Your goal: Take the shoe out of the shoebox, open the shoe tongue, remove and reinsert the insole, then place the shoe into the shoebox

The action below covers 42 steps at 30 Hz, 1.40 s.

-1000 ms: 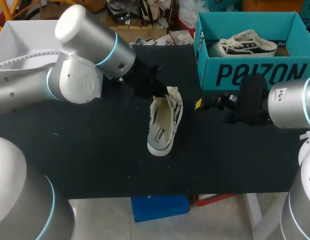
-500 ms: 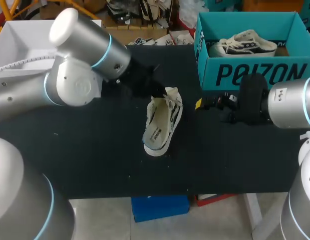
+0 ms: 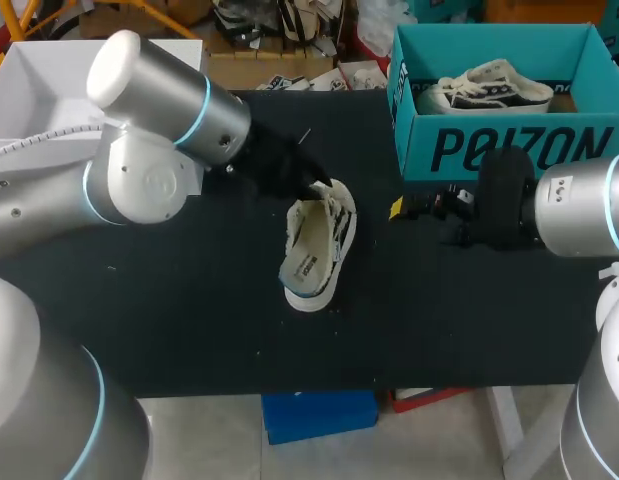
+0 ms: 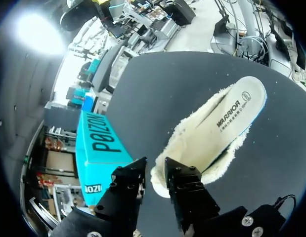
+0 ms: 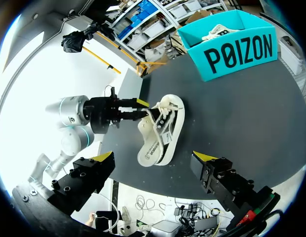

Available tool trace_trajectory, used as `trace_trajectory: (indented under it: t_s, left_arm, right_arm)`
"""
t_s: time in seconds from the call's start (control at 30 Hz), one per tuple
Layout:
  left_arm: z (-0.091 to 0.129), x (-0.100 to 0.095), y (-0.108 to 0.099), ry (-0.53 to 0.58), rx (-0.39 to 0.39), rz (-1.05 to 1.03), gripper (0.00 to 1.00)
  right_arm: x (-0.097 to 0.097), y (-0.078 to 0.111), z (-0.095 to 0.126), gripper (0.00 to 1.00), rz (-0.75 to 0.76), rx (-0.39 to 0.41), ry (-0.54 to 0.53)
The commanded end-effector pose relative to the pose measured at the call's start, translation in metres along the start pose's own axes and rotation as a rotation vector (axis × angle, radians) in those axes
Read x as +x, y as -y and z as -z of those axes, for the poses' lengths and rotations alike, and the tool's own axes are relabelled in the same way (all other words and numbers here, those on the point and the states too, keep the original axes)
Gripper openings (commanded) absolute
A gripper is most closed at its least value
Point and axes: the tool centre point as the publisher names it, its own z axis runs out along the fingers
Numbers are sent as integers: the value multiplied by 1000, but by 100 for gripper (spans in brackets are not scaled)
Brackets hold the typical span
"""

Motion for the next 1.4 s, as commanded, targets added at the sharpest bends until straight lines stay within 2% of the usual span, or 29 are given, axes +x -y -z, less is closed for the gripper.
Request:
trace_trajectory:
  t_s: [0.03,0.23,0.3,0.33,0.63,0.73,0.9,1.13,1.4]
  left_arm:
    - [8,-1,9,42,4,-58,100]
    - [43,-12,35,155,26,-233,100]
    - [58,-12,48,187,67,-311,100]
    - [61,-10,50,175,63,-321,100]
    - [87,37,68,134,145,-349,100]
    - [95,50,74,143,199,-346,100]
    - [107,68,78,118,208,-351,87]
    - [106,92,86,68,226,-349,83]
    - [79,113,92,30,266,-324,82]
  right_arm:
    - [1,0,0,100,0,0,2]
    - [1,0,0,100,0,0,2]
    - [1,0,0,100,0,0,2]
    - [1,0,0,100,0,0,2]
    - [1,0,0,100,0,0,2]
    - [1,0,0,100,0,0,2]
    - [1,0,0,100,0,0,2]
    - [1,0,0,100,0,0,2]
    - [1,0,0,100,0,0,2]
